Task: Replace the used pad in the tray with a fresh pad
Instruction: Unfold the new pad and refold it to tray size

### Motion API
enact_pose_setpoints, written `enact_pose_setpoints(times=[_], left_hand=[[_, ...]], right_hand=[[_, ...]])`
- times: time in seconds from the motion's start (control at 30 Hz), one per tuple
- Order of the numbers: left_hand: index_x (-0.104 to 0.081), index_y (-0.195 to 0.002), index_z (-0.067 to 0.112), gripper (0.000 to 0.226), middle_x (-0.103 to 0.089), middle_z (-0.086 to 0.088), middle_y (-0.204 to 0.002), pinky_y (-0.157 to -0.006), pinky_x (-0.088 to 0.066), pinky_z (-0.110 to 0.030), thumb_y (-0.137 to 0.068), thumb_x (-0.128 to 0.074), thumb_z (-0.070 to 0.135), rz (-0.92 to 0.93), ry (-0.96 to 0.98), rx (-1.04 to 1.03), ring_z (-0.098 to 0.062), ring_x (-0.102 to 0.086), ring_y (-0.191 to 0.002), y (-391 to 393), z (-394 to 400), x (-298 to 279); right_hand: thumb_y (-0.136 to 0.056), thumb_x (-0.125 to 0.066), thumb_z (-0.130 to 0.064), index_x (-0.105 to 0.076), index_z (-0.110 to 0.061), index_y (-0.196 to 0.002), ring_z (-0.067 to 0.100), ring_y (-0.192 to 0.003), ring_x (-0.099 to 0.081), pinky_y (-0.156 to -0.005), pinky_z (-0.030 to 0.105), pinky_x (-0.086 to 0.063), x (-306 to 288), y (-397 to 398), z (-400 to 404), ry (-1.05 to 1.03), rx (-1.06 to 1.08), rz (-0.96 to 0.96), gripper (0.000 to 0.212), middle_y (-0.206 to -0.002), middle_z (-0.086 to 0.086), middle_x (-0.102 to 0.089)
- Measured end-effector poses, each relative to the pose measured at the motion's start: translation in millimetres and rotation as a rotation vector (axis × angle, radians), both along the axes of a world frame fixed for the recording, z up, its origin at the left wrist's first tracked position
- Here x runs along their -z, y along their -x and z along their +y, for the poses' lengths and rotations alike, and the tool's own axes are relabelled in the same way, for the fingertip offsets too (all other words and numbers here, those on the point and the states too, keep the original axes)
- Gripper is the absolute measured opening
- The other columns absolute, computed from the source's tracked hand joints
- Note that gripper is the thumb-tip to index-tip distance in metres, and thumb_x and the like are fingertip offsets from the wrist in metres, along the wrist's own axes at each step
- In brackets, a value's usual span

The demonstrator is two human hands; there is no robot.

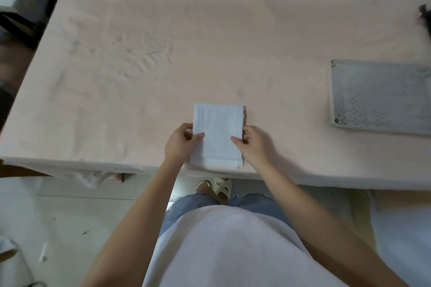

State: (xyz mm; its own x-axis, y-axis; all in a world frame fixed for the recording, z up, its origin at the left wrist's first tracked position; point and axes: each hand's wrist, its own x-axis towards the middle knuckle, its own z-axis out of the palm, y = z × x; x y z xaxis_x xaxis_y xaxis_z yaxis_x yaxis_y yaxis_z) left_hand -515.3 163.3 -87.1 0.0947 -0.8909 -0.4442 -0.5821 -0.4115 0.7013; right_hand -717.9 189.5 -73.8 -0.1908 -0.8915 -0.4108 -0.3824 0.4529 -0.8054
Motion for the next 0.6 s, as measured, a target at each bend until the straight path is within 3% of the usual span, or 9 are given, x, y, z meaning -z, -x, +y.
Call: enact_pose_setpoints(times=[0.07,0.13,0.2,0.27,0.4,0.5,0.6], left_hand=[[-0.059,-0.111,0.026,0.031,-0.061,0.006,-0.08,-0.071,-0.049,-0.034,-0.083,-0.066,0.039,-0.042,0.011,-0.007,-0.021,-0.063,-0.082,2.4,1.0,1.2],[-0.059,-0.112,0.025,0.032,-0.06,0.008,-0.081,-0.07,-0.047,-0.032,-0.083,-0.066,0.038,-0.064,0.035,-0.004,-0.02,-0.062,-0.082,3.2,1.8,2.0],[-0.057,-0.114,0.023,0.036,-0.06,0.005,-0.091,-0.07,-0.047,-0.031,-0.082,-0.067,0.039,-0.108,0.062,0.005,-0.019,-0.061,-0.085,4.0,1.8,1.3],[-0.055,-0.115,0.02,0.042,-0.058,0.0,-0.102,-0.073,-0.048,-0.033,-0.08,-0.069,0.04,-0.226,0.101,0.01,-0.02,-0.06,-0.092,5.6,3.0,1.3],[-0.059,-0.111,0.003,0.052,-0.058,-0.016,-0.107,-0.069,-0.049,-0.04,-0.072,-0.079,0.031,-0.461,0.399,0.185,-0.034,-0.058,-0.097,4.8,3.7,-2.8],[-0.055,-0.128,0.006,0.059,-0.053,-0.014,-0.134,-0.097,-0.042,-0.039,-0.081,-0.068,0.038,-0.47,0.665,0.592,-0.03,-0.049,-0.125,-9.9,3.0,0.5],[-0.042,-0.142,0.011,0.07,-0.031,-0.009,-0.152,-0.116,-0.02,-0.039,-0.086,-0.052,0.051,-0.398,0.626,0.843,-0.025,-0.024,-0.143,-22.9,4.7,3.4]], right_hand=[[-0.082,-0.071,-0.018,-0.055,-0.015,-0.087,0.016,-0.061,-0.052,-0.051,0.019,-0.036,5.2,0.1,-0.7,0.043,-0.016,0.107,0.017,-0.068,0.0,-0.056],[-0.081,-0.071,-0.023,-0.051,-0.02,-0.079,0.016,-0.058,-0.051,-0.053,0.026,-0.04,6.8,-0.9,-0.6,0.058,-0.038,0.183,0.02,-0.064,-0.002,-0.055],[-0.082,-0.069,-0.031,-0.053,-0.015,-0.082,0.019,-0.065,-0.055,-0.058,0.034,-0.044,7.1,-1.8,-1.3,0.054,-0.095,0.329,0.023,-0.073,0.002,-0.059],[-0.08,-0.07,-0.037,-0.056,-0.01,-0.088,0.018,-0.075,-0.053,-0.061,0.027,-0.034,7.5,-0.9,-1.0,0.094,-0.133,0.513,0.031,-0.087,0.003,-0.059],[-0.079,-0.073,-0.033,-0.054,0.0,-0.11,0.028,-0.105,-0.048,-0.074,0.024,-0.028,3.4,3.7,1.9,0.152,-0.168,0.57,0.049,-0.114,0.014,-0.052],[-0.082,-0.069,-0.034,-0.05,-0.006,-0.132,0.027,-0.13,-0.038,-0.103,0.032,-0.031,0.8,10.4,4.9,0.27,-0.406,0.564,0.061,-0.141,0.012,-0.041],[-0.08,-0.069,-0.04,-0.044,-0.007,-0.139,0.025,-0.141,-0.027,-0.115,0.041,-0.026,2.8,17.7,4.3,0.403,-0.715,0.612,0.073,-0.152,0.009,-0.032]])
